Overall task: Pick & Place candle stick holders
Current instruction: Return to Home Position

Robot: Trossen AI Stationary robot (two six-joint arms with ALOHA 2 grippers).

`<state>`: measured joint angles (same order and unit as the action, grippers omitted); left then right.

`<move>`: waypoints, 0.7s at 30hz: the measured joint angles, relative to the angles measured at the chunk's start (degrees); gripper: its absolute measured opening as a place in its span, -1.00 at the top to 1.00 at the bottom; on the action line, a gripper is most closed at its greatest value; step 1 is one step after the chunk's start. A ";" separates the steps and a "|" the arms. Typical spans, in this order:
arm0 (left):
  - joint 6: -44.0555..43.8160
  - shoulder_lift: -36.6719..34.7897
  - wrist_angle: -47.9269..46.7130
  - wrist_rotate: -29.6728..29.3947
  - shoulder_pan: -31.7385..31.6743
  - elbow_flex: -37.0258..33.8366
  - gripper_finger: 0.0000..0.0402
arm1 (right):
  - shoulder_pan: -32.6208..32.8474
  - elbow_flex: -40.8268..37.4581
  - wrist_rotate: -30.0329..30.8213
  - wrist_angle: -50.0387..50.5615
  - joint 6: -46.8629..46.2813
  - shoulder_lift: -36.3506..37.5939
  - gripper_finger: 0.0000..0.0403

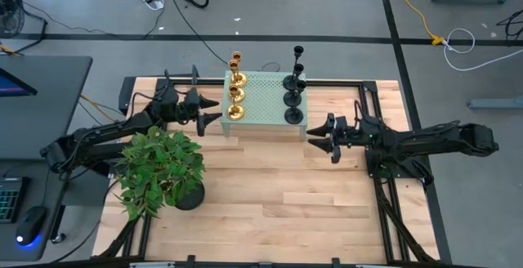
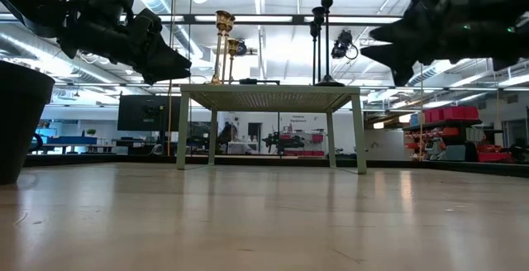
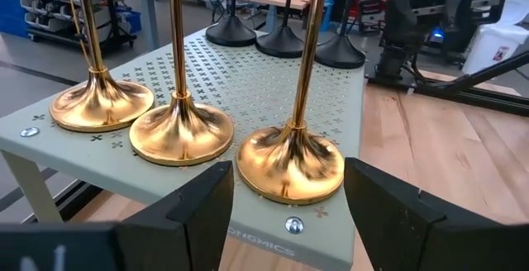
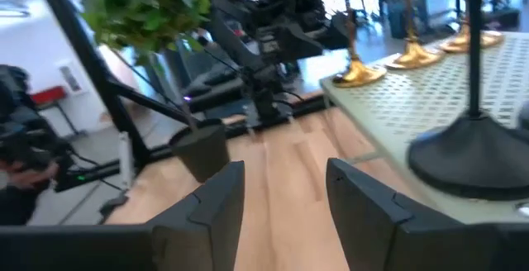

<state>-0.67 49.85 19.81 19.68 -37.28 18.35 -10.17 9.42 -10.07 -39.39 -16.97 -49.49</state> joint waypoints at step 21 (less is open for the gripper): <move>5.10 0.00 -1.16 2.93 0.02 0.00 -0.15 | 1.64 -5.50 3.65 -0.15 2.05 0.96 0.15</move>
<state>4.44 49.85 18.66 22.61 -37.26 18.35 -8.53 3.92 -6.42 -39.54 -14.92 -48.53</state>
